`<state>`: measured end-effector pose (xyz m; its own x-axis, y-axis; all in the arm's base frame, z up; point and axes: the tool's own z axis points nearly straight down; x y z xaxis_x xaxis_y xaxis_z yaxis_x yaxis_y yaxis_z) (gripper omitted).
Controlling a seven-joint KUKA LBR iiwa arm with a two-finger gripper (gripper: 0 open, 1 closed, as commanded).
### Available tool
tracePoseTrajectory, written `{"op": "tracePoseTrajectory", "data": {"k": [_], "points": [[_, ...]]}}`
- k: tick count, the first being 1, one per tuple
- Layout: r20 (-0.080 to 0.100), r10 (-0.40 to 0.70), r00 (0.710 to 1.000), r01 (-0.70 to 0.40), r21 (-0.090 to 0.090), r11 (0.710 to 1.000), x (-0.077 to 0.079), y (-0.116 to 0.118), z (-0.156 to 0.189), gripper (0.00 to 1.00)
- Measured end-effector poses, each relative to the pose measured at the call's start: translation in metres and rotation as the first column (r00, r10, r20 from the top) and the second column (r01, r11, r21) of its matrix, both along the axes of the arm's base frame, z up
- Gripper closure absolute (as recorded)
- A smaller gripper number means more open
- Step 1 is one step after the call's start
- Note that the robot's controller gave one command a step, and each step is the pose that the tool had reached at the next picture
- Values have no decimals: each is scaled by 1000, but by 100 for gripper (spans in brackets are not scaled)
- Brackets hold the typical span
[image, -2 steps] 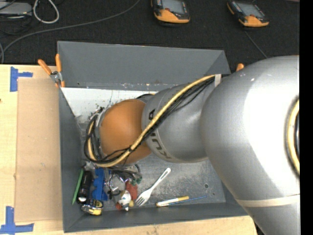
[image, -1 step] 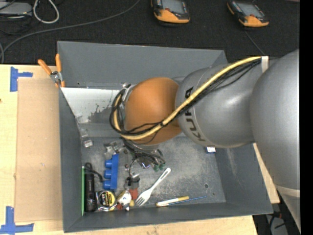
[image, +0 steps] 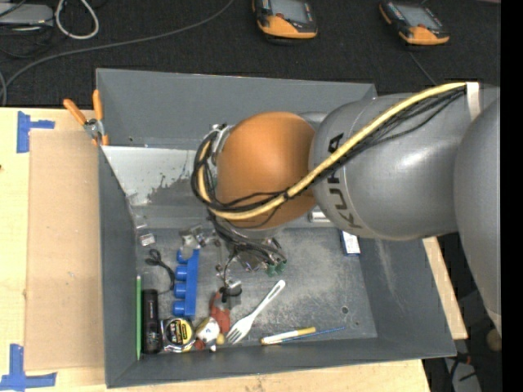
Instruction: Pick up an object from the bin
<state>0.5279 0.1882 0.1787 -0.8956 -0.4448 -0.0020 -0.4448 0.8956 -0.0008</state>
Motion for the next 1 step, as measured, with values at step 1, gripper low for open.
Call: {"op": "tracePoseTrajectory", "data": {"k": [1], "points": [[-1,107,994,-107,6,994,5,-3,39,0]]}}
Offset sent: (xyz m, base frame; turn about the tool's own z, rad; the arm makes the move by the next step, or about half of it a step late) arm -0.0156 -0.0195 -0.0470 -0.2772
